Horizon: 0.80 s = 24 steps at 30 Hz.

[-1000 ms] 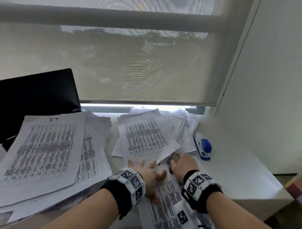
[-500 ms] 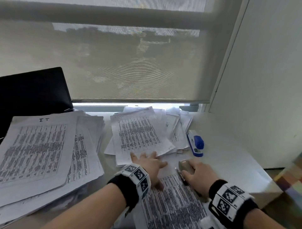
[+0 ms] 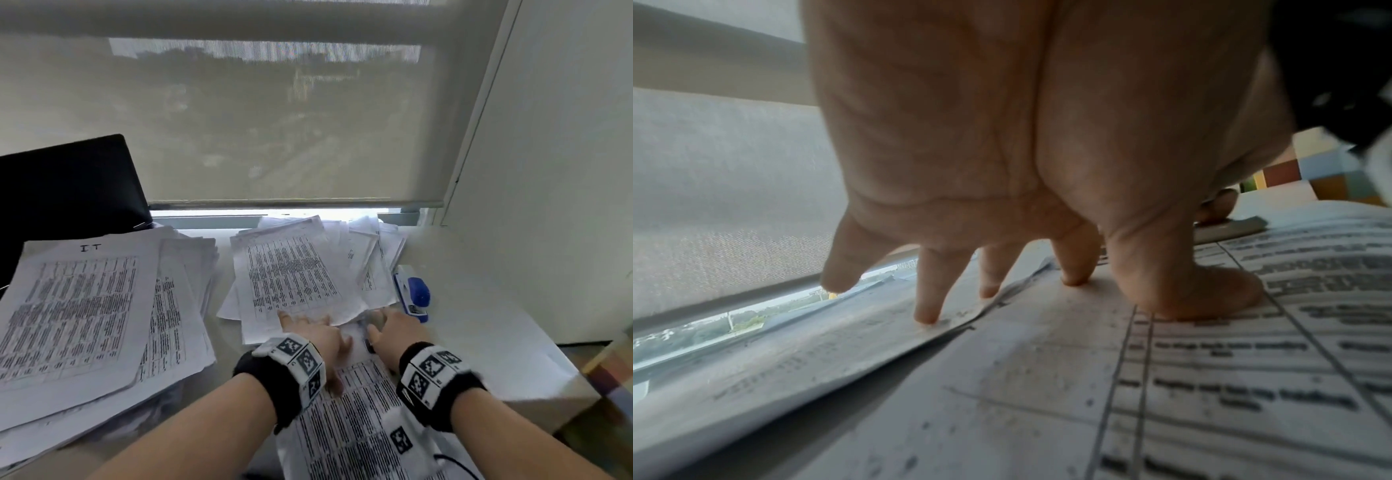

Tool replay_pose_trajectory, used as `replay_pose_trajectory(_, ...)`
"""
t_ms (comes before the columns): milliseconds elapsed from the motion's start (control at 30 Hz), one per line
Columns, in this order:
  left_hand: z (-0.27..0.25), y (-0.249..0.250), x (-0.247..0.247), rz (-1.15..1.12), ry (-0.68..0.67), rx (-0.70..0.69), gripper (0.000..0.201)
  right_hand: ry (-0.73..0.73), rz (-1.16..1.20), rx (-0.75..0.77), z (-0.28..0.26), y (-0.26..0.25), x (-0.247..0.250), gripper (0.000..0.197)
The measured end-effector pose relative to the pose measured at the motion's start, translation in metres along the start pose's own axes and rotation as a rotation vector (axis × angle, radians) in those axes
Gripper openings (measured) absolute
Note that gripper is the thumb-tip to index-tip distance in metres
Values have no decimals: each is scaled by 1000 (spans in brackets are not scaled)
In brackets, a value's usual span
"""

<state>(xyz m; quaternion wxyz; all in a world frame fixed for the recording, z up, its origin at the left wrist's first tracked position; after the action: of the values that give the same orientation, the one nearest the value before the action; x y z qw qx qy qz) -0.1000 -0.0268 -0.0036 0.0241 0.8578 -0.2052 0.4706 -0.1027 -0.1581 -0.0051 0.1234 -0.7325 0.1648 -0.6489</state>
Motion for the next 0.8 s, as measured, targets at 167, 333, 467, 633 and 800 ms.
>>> replay_pose_trajectory(167, 4, 0, -1, 29, -23, 14, 95, 23, 128, -38, 10, 12, -3, 33)
replay_pose_trajectory(333, 4, 0, 1, 15, -16, 9, 95, 12, 134, 23, -11, 23, -2, 33)
replay_pose_trajectory(467, 6, -3, -4, -6, 11, -5, 95, -12, 71, 46, -25, 28, -1, 26)
replay_pose_trajectory(633, 6, -3, -6, -30, 5, -3, 94, -56, 4, 1, -19, 27, -3, 22)
replay_pose_trajectory(800, 6, -2, -5, -22, -26, 5, 96, -84, -5, -54, -12, 24, -1, 24)
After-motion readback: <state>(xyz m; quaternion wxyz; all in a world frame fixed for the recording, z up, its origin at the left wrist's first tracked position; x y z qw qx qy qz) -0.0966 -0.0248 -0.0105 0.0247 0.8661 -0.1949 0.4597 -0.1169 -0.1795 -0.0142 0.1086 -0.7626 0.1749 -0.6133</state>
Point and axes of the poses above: each hand's wrist, its own z-axis towards the middle knuckle, its own x-axis out of the back of the hand, y = z × x, the point moved 4 cm from there along z, towards the middle knuckle, and after that the axes turned 6 degrees about x, right-handed, at the moved point
